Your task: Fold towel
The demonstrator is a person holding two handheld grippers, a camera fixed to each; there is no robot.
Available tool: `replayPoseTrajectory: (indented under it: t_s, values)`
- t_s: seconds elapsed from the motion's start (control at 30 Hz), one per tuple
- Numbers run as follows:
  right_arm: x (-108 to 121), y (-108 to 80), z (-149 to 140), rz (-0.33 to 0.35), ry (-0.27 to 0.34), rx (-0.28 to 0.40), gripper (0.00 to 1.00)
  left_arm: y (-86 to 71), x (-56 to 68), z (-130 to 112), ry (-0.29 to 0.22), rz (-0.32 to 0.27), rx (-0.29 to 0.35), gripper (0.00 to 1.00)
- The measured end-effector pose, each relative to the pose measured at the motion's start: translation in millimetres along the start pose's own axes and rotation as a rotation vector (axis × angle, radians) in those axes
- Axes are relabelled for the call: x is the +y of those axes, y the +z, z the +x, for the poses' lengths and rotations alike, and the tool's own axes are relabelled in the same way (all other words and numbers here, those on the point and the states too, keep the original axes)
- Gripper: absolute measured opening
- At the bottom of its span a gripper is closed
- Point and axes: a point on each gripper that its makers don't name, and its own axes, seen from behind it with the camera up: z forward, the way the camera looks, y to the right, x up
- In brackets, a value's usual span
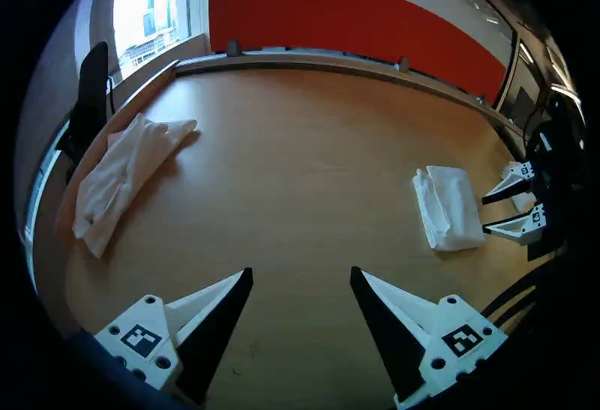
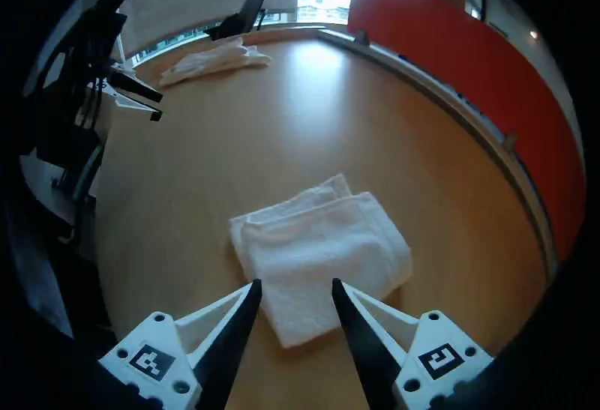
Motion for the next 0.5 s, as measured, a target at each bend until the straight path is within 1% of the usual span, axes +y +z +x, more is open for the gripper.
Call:
replayPoseTrajectory:
  t_s: [0.23,0.5]
  values:
    - [2,-3.8,-14,-0.013,0.041,-0.007,0.72,0.6,3.9,1,0.006,-0.005,-0.001,0.97]
    - [0,-2.0,-29,-0.019,0.056,-0.027,0.72,1.2,7.5,1,0.01,-0.008,-0.003,0.97]
